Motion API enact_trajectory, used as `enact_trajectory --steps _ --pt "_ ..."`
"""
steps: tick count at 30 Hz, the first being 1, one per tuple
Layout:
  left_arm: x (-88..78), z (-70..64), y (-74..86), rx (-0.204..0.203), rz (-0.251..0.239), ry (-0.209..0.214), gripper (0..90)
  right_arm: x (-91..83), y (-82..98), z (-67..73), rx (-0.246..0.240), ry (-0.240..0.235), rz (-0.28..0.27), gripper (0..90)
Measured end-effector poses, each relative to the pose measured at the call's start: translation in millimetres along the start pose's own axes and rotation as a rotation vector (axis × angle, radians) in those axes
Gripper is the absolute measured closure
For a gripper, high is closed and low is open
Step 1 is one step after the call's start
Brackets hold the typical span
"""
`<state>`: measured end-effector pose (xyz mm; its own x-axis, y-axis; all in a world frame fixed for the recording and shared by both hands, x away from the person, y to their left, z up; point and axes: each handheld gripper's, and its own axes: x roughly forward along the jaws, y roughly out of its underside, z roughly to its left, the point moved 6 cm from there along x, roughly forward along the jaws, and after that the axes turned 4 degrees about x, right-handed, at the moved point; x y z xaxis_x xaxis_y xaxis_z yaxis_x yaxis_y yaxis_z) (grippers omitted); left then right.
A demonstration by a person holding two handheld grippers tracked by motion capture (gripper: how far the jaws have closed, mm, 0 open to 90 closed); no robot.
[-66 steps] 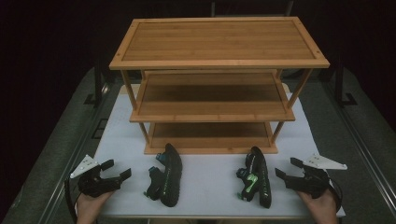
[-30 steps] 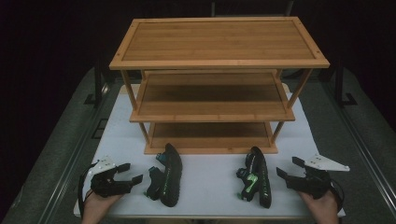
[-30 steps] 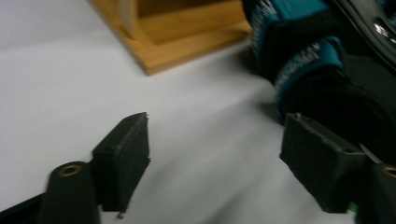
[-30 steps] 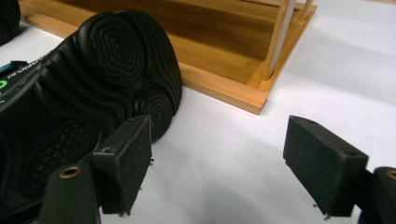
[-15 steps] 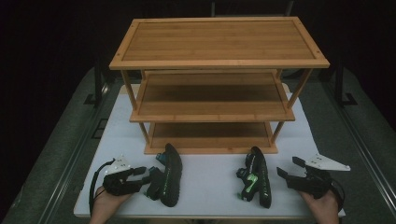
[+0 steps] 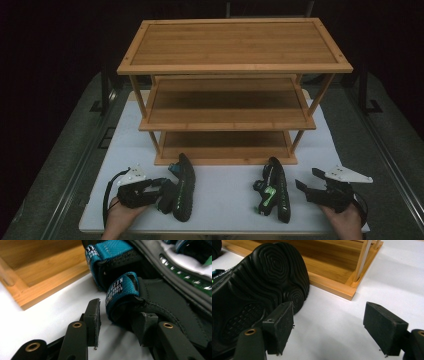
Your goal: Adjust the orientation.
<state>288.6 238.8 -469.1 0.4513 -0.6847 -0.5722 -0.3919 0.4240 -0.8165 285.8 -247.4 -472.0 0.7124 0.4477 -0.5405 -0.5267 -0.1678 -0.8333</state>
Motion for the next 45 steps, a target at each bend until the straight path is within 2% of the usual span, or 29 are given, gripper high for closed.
enact_trajectory --steps 4,12,21,24,27,29,32,34,39,45 --pt "1.1 -7.2 -9.6 0.011 -0.029 0.029 59.9 0.1 -0.3 -1.0 0.001 0.003 -0.002 23.6" --pt "4.4 -12.7 -23.1 0.049 -0.035 0.049 61.1 -1.3 -1.2 -1.6 -0.002 0.013 -0.012 23.7" --pt "9.7 -18.1 -32.7 0.045 -0.066 0.074 62.1 -2.3 -1.8 -1.1 -0.005 0.014 -0.017 23.7" --pt "13.3 -20.7 -36.5 0.016 -0.095 0.115 59.0 -2.5 -2.0 -1.1 -0.005 0.016 -0.019 23.7" --pt "18.8 -21.3 -37.5 0.018 -0.080 0.103 58.3 -3.2 -2.3 -1.2 -0.005 0.017 -0.021 23.7" --pt "24.1 -26.3 -39.2 0.017 -0.086 0.136 57.6 -3.7 -2.3 -1.1 -0.004 0.017 -0.022 23.8" --pt "33.5 -36.8 -45.6 0.063 -0.076 0.133 56.2 -3.9 -2.3 -1.1 -0.003 0.017 -0.023 23.7" --pt "38.4 -41.5 -48.7 0.070 -0.074 0.144 55.4 -4.4 -2.4 -1.0 -0.004 0.015 -0.025 23.7" --pt "47.1 -50.8 -52.6 0.065 -0.073 0.161 54.0 -6.3 -2.4 0.1 -0.002 0.008 -0.033 23.7" --pt "52.6 -56.8 -52.7 0.073 -0.058 0.157 48.9 -11.0 -6.6 6.2 -0.004 -0.010 -0.056 23.8"
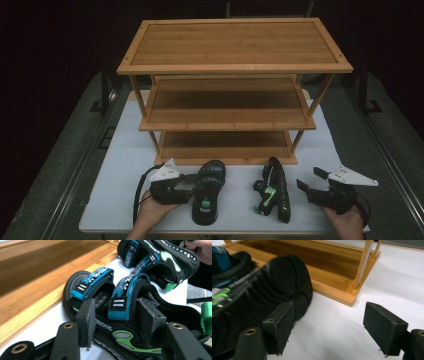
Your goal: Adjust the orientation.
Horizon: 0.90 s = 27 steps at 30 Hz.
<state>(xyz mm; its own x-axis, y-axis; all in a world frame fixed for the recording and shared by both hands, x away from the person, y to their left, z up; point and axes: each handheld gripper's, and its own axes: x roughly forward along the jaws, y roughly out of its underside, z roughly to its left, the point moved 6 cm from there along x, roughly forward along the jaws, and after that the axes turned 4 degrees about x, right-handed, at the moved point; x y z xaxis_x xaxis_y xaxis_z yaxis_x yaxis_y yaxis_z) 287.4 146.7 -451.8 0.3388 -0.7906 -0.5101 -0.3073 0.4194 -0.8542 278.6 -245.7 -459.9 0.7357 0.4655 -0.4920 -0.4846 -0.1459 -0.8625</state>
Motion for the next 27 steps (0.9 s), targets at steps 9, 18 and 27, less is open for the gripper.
enact_trajectory --steps 9,18,27 --pt "2.5 -2.3 -0.3 0.009 0.005 -0.011 39.3 -13.6 -12.7 16.9 -0.020 -0.058 -0.084 37.7" --pt "1.7 -4.6 0.1 0.015 -0.014 -0.015 39.2 -19.5 -24.5 54.2 -0.108 -0.154 -0.118 61.7" --pt "2.3 -4.9 0.5 0.014 -0.020 -0.004 40.4 -8.6 -23.7 80.2 -0.172 -0.202 -0.066 87.1"
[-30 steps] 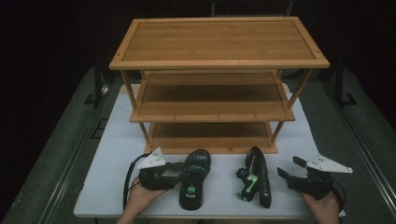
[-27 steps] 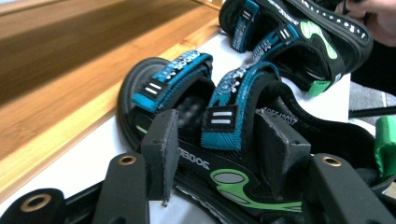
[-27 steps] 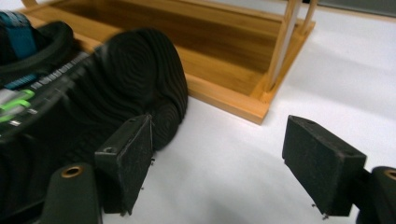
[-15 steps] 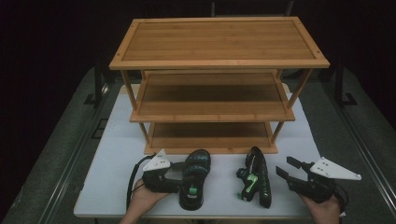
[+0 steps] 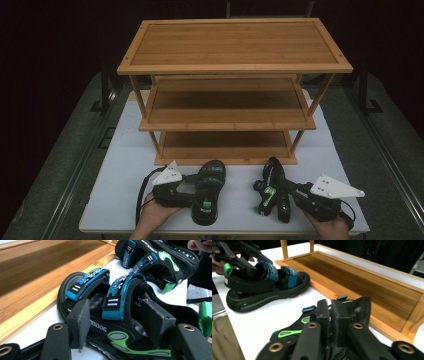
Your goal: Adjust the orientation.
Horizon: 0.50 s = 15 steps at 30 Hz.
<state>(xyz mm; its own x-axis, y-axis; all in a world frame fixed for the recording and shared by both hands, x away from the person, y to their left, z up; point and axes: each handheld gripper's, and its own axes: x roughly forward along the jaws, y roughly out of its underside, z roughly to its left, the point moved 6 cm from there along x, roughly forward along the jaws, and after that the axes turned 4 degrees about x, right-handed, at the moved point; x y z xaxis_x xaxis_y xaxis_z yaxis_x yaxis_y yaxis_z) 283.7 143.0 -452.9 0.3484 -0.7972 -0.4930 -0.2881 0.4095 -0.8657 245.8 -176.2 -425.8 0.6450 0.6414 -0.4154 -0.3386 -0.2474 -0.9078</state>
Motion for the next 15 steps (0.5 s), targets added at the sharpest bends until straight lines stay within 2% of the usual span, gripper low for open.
enact_trajectory --steps 4,6,10,15 --pt "0.5 0.2 0.5 -0.007 -0.004 0.001 40.3 4.4 3.6 1.5 -0.013 -0.002 0.042 89.4" --pt "0.4 0.2 0.5 -0.006 -0.003 0.001 40.3 6.3 6.5 0.7 -0.026 0.012 0.072 89.5" --pt "0.0 0.6 1.3 -0.012 -0.009 0.004 40.3 4.8 7.5 -1.4 -0.023 0.010 0.073 89.6" --pt "-0.9 0.6 1.8 -0.013 -0.009 0.004 40.8 -0.2 8.1 -3.8 -0.039 0.031 0.074 89.6"
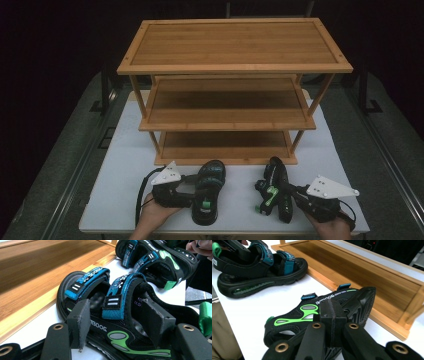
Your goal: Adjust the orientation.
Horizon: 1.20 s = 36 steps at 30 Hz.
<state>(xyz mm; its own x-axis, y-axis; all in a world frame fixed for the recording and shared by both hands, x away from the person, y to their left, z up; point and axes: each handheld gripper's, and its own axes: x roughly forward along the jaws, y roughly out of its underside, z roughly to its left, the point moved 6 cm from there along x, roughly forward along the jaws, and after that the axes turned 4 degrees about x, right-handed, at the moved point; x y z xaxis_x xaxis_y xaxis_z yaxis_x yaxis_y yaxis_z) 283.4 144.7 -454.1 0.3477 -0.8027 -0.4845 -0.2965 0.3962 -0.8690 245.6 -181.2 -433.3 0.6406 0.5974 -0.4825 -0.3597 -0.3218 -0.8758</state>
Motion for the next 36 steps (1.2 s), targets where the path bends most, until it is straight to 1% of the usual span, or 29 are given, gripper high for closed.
enact_trajectory --steps 4,7,9,12,13,14,15,16,18,19,20,21,22,23,24,26,27,29,30,33,36 --pt "-0.8 1.0 0.9 -0.004 -0.002 0.003 40.8 -6.3 1.4 -4.4 -0.006 0.023 0.000 89.6" --pt "-1.0 1.0 1.1 -0.005 -0.004 0.003 40.8 -11.8 3.1 -9.8 0.008 0.042 0.000 89.6" --pt "-1.0 1.0 1.1 -0.004 -0.004 0.003 40.8 -16.2 4.8 -15.2 0.016 0.072 0.002 89.7" --pt "-0.9 1.0 1.2 -0.006 -0.005 0.005 40.8 -21.2 9.5 -28.1 0.003 0.178 0.021 89.6" --pt "-0.8 1.0 1.2 -0.006 -0.004 0.006 40.8 -22.8 11.8 -32.8 0.019 0.194 0.025 89.6" --pt "-0.9 1.1 1.2 -0.006 -0.004 0.006 40.8 -25.6 16.1 -40.1 0.049 0.205 0.026 89.6" --pt "-0.9 1.1 1.1 -0.006 -0.004 0.006 40.8 -25.6 16.1 -40.1 0.049 0.205 0.026 89.6" --pt "-0.8 1.1 1.1 -0.005 -0.004 0.007 40.8 -26.7 18.7 -45.2 0.079 0.211 0.026 89.6" --pt "-0.8 1.1 1.1 -0.005 -0.004 0.007 40.8 -26.8 19.3 -46.6 0.080 0.219 0.029 89.6" --pt "-0.8 1.1 1.1 -0.004 -0.003 0.007 40.8 -27.0 20.2 -48.6 0.078 0.237 0.037 89.7" --pt "-0.9 1.0 1.1 -0.005 -0.004 0.006 40.8 -27.9 22.7 -52.4 0.074 0.274 0.055 89.7" --pt "-0.7 1.0 1.2 -0.006 -0.004 0.008 40.8 -29.0 24.9 -55.4 0.077 0.287 0.065 89.7" --pt "-0.7 1.0 1.2 -0.006 -0.004 0.008 40.9 -31.0 27.8 -59.3 0.101 0.277 0.063 89.6" --pt "-0.7 0.9 1.1 -0.005 -0.004 0.007 40.9 -33.8 34.0 -68.8 0.162 0.255 0.061 89.5" --pt "-0.8 0.8 1.1 -0.005 -0.003 0.005 40.9 -33.8 34.0 -68.8 0.162 0.255 0.061 89.5" --pt "-0.8 0.6 0.9 -0.003 -0.001 0.003 41.0 -33.2 40.8 -76.1 0.198 0.247 0.083 88.2" --pt "-0.9 0.7 0.9 -0.002 0.000 0.001 40.3 -32.8 45.7 -80.5 0.206 0.251 0.118 83.2" --pt "-1.0 0.7 0.5 0.003 0.004 -0.006 40.0 -34.3 46.2 -82.0 0.205 0.257 0.118 82.7" --pt "-0.8 0.5 0.2 0.003 0.005 -0.009 39.8 -36.6 45.6 -82.8 0.212 0.255 0.107 81.9" --pt "-0.1 0.1 -0.6 0.004 0.011 -0.015 39.2 -44.3 41.8 -82.5 0.229 0.227 0.063 76.2" --pt "0.2 -1.6 -2.6 0.011 0.020 -0.030 38.2 -47.8 39.2 -79.9 0.229 0.190 0.041 66.4"
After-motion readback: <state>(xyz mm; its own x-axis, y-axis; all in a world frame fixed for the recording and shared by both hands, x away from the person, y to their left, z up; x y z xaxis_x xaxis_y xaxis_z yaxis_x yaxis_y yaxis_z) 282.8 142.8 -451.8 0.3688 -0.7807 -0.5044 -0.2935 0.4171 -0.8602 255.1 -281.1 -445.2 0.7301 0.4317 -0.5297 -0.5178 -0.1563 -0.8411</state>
